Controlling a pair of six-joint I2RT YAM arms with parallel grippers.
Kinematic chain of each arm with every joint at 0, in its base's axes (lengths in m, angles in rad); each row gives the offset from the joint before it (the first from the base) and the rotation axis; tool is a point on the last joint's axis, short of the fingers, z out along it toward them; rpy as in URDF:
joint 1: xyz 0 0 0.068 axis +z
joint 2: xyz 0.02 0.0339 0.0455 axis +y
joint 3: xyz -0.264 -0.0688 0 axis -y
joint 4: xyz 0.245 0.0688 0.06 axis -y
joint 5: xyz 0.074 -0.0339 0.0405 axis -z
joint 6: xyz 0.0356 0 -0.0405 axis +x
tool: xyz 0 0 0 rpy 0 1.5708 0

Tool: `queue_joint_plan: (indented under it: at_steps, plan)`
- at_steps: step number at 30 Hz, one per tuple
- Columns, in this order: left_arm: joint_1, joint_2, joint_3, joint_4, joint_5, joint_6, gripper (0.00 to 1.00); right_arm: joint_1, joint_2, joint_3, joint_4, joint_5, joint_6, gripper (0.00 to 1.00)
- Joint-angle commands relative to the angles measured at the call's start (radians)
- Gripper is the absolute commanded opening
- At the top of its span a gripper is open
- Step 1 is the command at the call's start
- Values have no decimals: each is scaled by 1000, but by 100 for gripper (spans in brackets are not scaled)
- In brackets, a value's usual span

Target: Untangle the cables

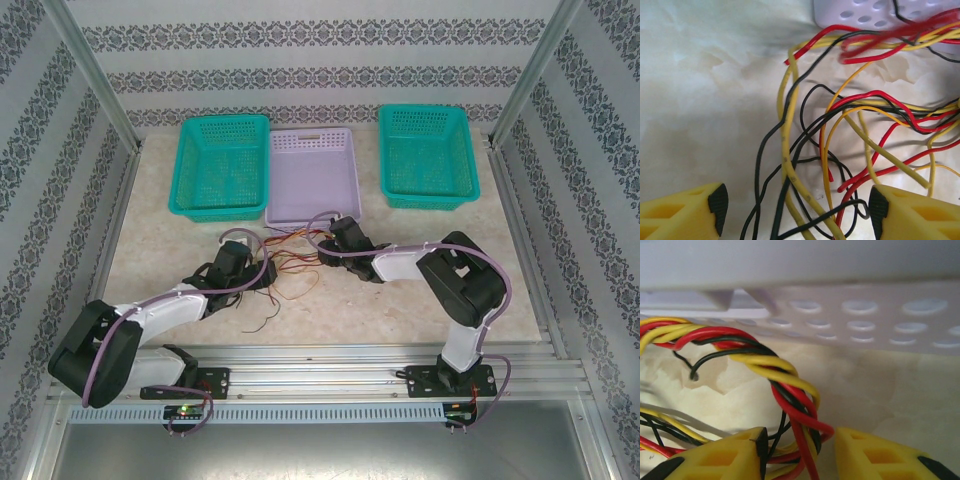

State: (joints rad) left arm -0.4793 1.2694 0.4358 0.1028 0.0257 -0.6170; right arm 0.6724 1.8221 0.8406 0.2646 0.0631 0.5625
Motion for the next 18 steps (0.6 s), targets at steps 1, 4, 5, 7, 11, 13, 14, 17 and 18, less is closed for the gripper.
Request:
queue_joint_plan:
  at_steps: [1,4,5,7,11,13,14,17,18]
  plan:
    - [-15,18,-10,65,-7,-10,69,13,34,34,42,49,18,37]
    - [-19,24,-24,88,-3,-18,66,15,43,38,60,53,22,31]
    - [-19,25,-26,90,-3,-19,66,16,41,37,58,56,25,28]
    - [-22,16,-29,88,0,-19,65,21,27,26,61,68,24,18]
    - [-25,-36,-29,63,-5,-17,67,26,-16,-5,56,90,7,4]
    - [-26,-74,-25,36,-7,-20,70,26,-48,-23,46,95,-7,0]
    - [-27,-91,-21,23,-7,-18,72,28,-63,-34,43,98,-14,0]
    - [-26,-153,-1,-39,-6,-18,77,27,-121,-64,30,109,-37,0]
    - [-25,-179,6,-61,-4,-18,79,28,-144,-75,26,105,-49,0]
